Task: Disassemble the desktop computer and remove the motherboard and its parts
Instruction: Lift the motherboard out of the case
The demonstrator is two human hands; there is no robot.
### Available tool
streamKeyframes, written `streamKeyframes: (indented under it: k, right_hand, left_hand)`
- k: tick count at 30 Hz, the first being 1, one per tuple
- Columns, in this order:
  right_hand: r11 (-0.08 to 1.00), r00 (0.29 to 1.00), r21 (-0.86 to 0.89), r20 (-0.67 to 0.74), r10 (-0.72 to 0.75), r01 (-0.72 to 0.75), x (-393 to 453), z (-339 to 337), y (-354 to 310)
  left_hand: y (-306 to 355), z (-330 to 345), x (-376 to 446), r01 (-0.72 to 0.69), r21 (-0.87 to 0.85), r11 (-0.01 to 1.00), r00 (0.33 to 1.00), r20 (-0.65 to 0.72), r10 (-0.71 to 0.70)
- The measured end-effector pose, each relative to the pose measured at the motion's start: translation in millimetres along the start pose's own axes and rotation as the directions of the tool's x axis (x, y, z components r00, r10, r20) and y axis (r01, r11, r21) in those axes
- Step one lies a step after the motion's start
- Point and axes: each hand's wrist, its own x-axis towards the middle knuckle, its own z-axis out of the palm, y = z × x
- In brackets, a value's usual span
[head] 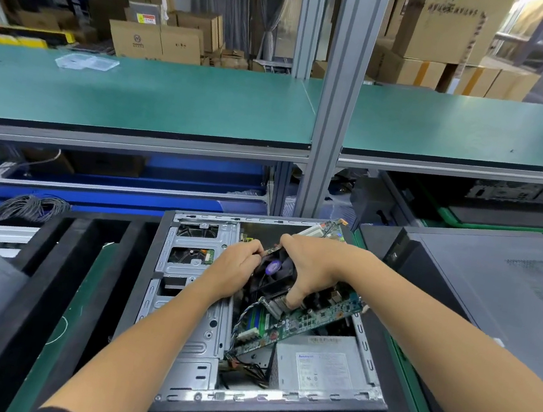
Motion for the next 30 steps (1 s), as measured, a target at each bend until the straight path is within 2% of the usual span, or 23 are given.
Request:
streamKeyframes:
  k: [4,9,16,23,30]
  right_hand:
    - [1.000,1.000,-0.009,-0.002,-0.011,0.011,-9.5,-3.6,3.5]
    - [0.999,1.000,0.022,-0.002,-0.028,0.028,-23.7,-15.3,7.1]
    - [0.999,0.997,0.002,-0.067,-0.041,0.041,-44.9,-31.8,18.0]
    - [0.998,0.996,-0.013,-0.071,-0.055,0.054,-54.2,-35.2,25.8]
    - [0.999,0.994,0.002,-0.095,-0.051,0.051,-65.8,-45.0,38.5]
  left_hand:
    - [3.0,2.0,0.4,-0.001,0.013,1.000,1.000,0.007,0.001]
    - [10.3,2.6,-0.9,0.031,-0.092,0.995,0.999,-0.013,-0.033]
    - [20.8,6.4,1.7,0.118,-0.132,0.984,0.992,-0.030,-0.123]
    - [20.0,13.1,1.4,0.124,0.005,0.992,0.992,-0.005,-0.124]
    - [32.4,17.8,7.1,0.014,0.113,0.993,0.994,-0.110,-0.001]
